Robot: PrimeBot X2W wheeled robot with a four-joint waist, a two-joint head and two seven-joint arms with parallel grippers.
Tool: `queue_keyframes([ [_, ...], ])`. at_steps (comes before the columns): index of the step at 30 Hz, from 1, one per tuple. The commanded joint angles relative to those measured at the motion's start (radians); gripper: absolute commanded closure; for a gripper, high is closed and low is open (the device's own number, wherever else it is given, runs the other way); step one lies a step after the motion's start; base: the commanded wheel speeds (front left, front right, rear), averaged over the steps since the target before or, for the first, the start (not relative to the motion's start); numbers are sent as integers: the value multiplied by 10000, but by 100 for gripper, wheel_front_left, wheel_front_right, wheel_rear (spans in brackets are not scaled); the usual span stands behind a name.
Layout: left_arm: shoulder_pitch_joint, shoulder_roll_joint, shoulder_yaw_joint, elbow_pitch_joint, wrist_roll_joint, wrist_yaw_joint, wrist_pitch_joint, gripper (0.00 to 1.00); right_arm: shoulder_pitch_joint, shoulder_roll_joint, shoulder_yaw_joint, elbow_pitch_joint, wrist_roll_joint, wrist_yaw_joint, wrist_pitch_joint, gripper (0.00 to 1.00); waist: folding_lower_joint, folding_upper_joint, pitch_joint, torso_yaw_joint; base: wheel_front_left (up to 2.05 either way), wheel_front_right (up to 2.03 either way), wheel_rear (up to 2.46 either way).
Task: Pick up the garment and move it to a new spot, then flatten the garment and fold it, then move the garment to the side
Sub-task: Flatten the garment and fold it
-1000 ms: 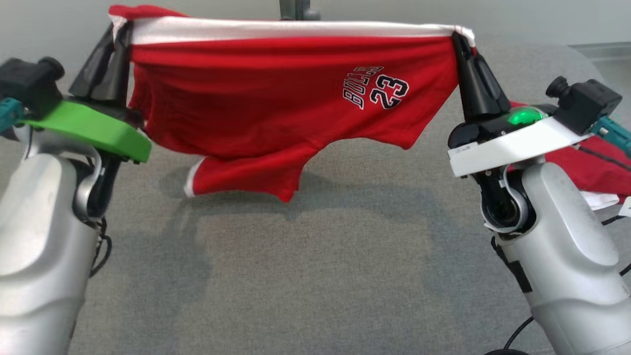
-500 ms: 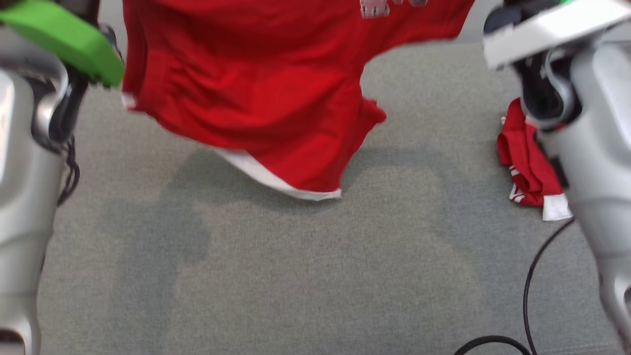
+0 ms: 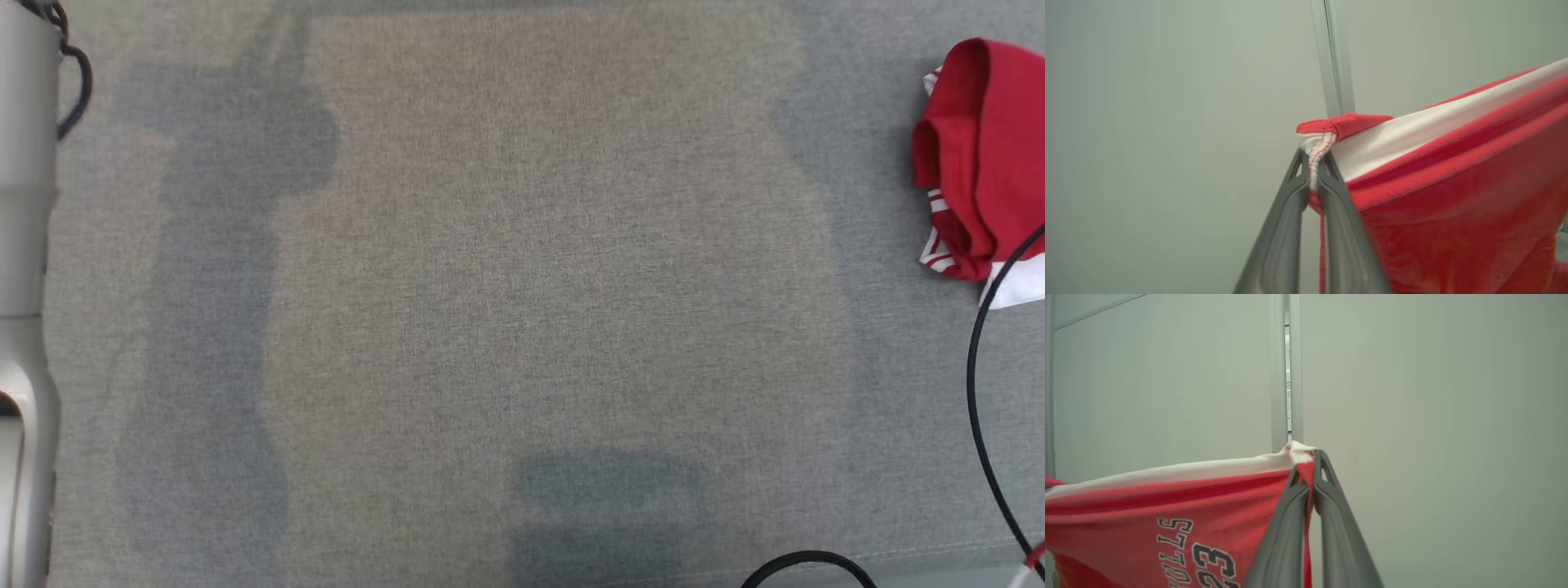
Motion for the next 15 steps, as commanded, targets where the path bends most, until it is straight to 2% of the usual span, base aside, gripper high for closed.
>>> queue_keyframes([
  [1, 390, 214, 175, 247, -36, 47, -58, 100, 575, -166, -374, -73, 30, -127, -87, 100, -2, -3, 571, -31, 0, 0, 0],
  [8, 4345, -623, 1024, -894, -78, -161, -74, 100, 4536, -182, 1031, -965, 891, -82, -72, 100, -2, -3, -269, 119, 0, 0, 0],
  [15, 8508, -1484, 2268, -1266, -45, -179, -77, 100, 8328, -145, 1672, -1201, 2071, -85, -73, 100, -2, -3, -1396, 136, 0, 0, 0],
])
